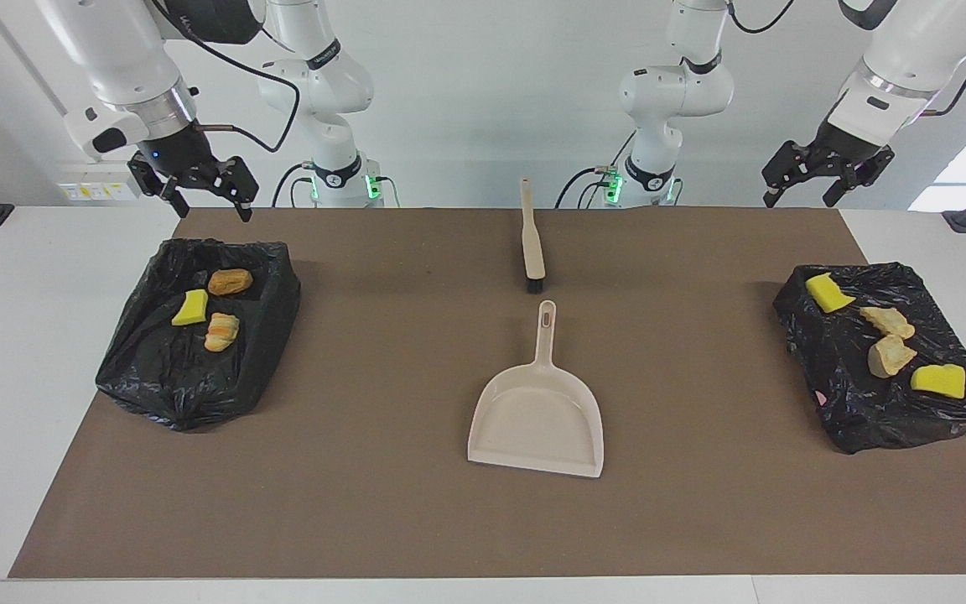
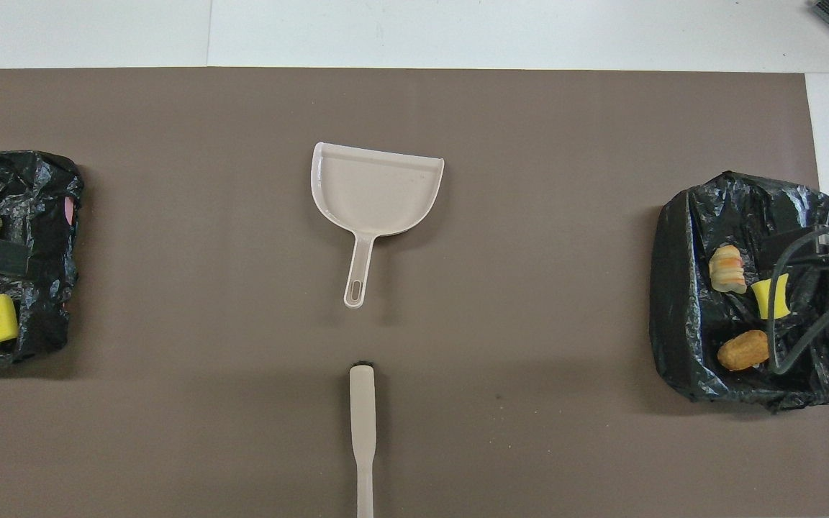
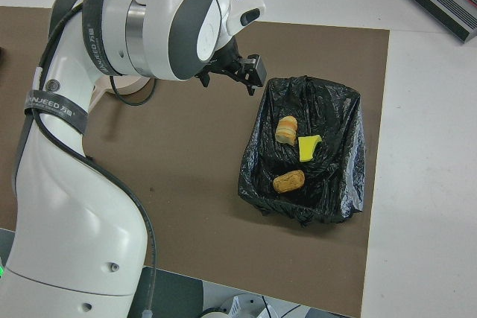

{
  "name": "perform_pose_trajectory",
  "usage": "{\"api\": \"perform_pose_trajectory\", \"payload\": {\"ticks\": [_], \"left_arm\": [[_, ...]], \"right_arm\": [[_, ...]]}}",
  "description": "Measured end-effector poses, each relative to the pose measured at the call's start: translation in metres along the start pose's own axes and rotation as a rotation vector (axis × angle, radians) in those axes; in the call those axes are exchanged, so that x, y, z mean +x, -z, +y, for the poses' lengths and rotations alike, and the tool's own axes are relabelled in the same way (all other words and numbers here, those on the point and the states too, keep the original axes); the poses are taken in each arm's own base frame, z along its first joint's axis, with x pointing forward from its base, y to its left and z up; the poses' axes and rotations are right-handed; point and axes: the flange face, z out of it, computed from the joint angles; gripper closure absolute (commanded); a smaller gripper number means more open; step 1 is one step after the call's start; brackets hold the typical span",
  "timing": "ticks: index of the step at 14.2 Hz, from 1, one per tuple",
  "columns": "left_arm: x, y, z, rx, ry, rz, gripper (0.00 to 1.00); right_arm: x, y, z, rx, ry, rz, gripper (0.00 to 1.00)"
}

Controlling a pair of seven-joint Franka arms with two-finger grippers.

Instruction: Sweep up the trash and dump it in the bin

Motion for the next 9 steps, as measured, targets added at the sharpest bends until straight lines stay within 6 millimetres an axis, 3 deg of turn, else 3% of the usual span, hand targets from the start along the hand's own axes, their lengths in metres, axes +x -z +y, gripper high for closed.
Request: {"api": "perform_pose_trajectory", "payload": {"ticks": [9], "left_arm": [[-0.0014,0.0074,0.0039,0.001,-0.007,0.015,0.00]], "right_arm": [[0.0000,0.0000,0.0000,0.000,0.000,0.000,0.00]]}}
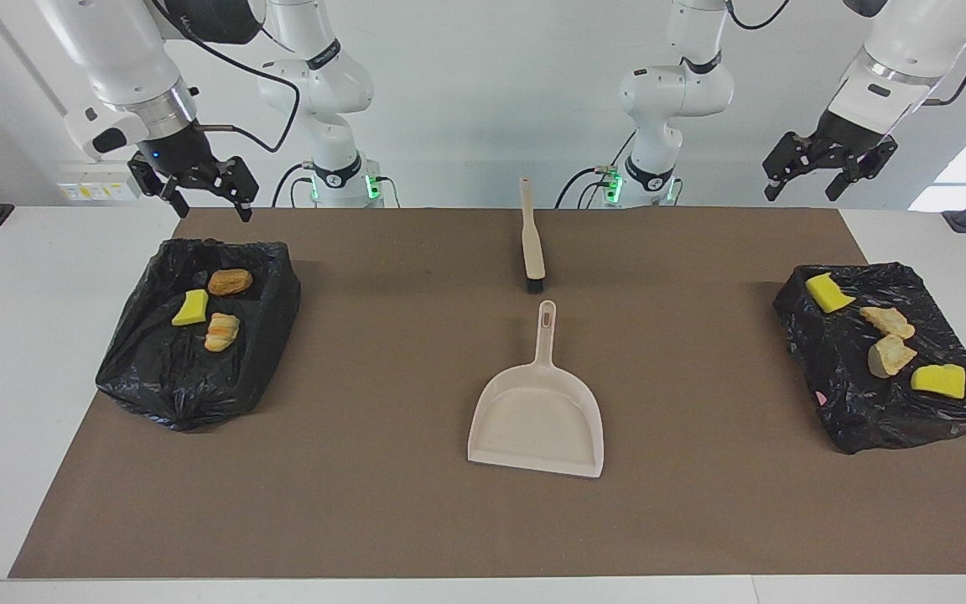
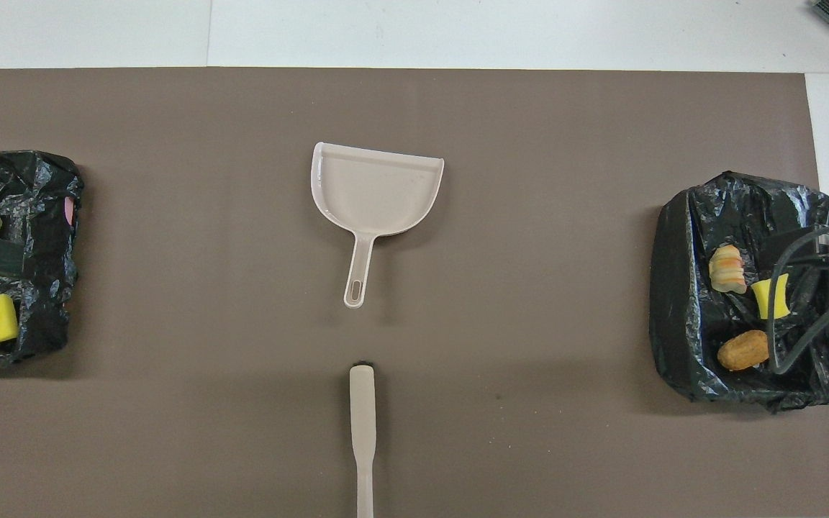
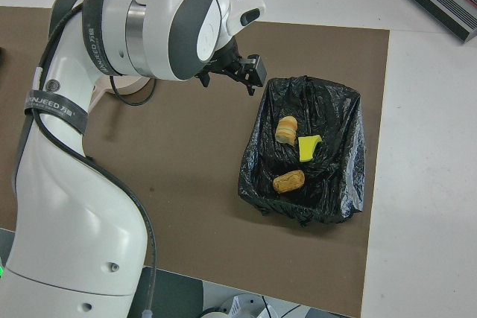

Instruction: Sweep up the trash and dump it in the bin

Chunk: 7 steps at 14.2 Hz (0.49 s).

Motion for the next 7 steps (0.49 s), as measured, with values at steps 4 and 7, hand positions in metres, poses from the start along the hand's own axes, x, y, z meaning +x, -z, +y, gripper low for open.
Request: {"api": "perform_pose_trajectory", "payload": {"ticks": [4,7], "left_arm": [[0.0006,0.0006,0.0007,-0.002,-0.001,0.006,0.00],[0.0005,0.0007,0.0023,-0.002,-0.004,0.006,0.00]], "right_arm": [[0.0000,0.0000,0.0000,0.000,0.000,0.000,0.00],[0.0000,0.0001,0.0000,0.000,0.000,0.000,0.00]]}}
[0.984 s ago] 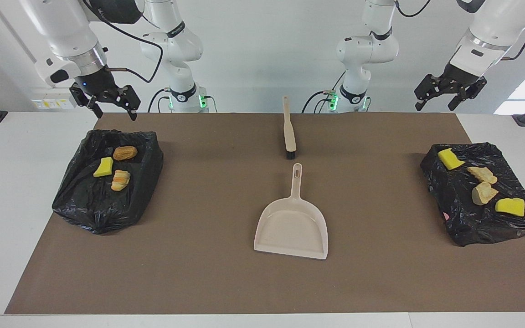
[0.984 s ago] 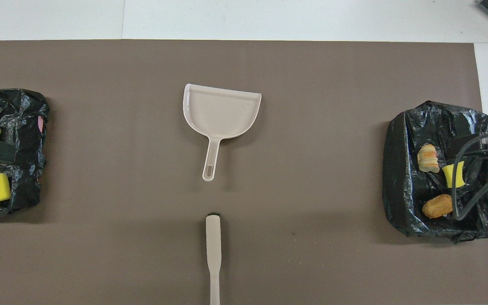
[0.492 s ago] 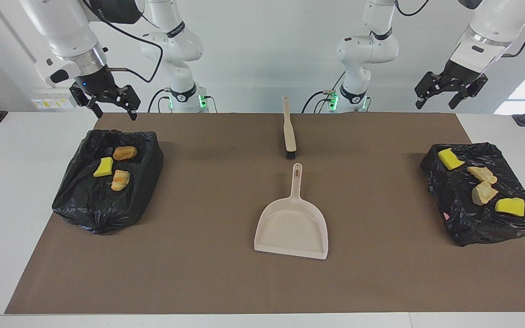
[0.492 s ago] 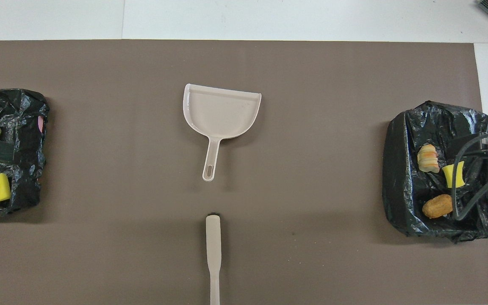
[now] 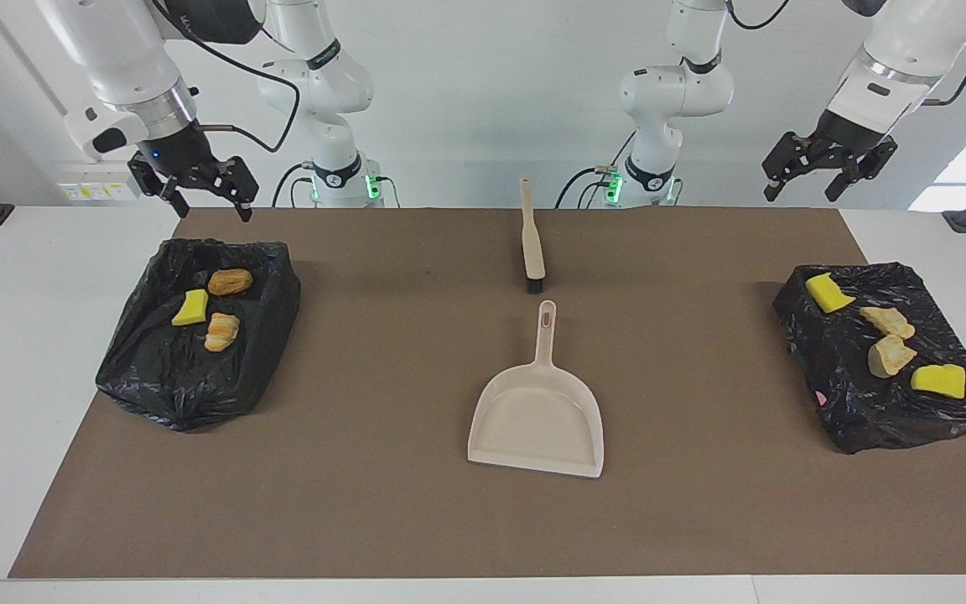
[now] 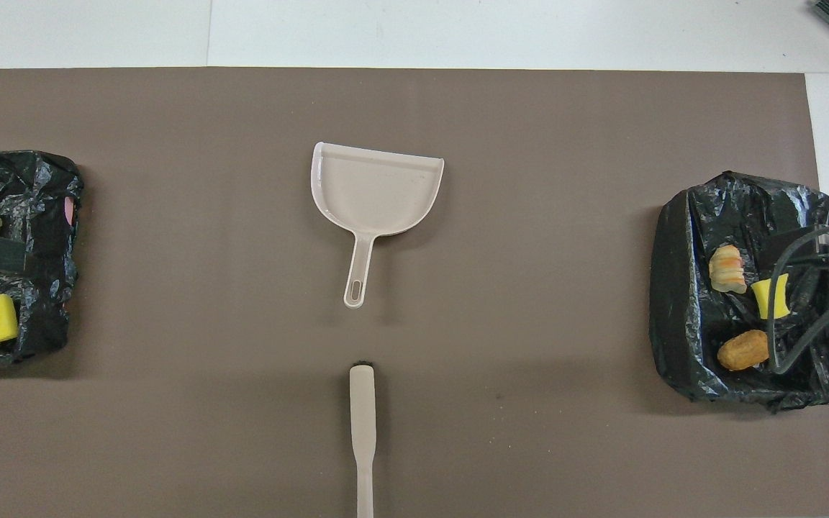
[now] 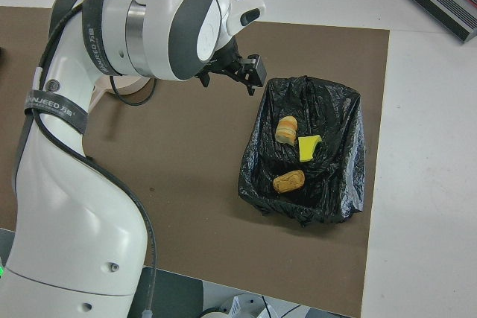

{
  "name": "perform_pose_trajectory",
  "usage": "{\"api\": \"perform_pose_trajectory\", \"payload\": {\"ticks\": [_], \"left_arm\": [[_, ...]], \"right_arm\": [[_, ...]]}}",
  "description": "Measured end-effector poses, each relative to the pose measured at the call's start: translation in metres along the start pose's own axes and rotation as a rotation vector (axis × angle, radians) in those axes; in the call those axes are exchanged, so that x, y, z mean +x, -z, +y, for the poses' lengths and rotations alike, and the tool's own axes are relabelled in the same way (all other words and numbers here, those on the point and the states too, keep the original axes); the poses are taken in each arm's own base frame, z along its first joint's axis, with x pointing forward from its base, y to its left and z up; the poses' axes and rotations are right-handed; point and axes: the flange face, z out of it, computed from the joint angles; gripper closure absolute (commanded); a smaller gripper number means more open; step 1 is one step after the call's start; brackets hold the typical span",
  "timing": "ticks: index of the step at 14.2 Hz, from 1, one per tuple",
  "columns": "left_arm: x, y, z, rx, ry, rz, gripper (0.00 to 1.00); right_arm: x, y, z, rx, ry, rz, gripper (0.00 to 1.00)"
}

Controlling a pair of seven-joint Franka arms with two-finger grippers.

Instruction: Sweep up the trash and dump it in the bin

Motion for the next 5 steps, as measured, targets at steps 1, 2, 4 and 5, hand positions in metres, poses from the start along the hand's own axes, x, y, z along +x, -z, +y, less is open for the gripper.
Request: {"api": "perform_pose_trajectory", "payload": {"ticks": [1,2,4,5], "left_arm": [[0.0000,0.0001,0.0011,0.000,-0.002,0.000,0.00],[0.0000,0.0001,0.0019,0.000,-0.003,0.000,0.00],[0.0000,0.0004,0.0027,0.000,-0.005,0.001,0.00],[0.0000,0.0008,0.0033,0.001,-0.006,0.002,0.00]], "right_arm": [[0.0000,0.0000,0.0000,0.000,0.000,0.000,0.00],[0.0000,0.0000,0.0000,0.000,0.000,0.000,0.00],[0.0000,0.0000,0.0000,0.000,0.000,0.000,0.00],[0.0000,0.0000,0.0000,0.000,0.000,0.000,0.00]]}}
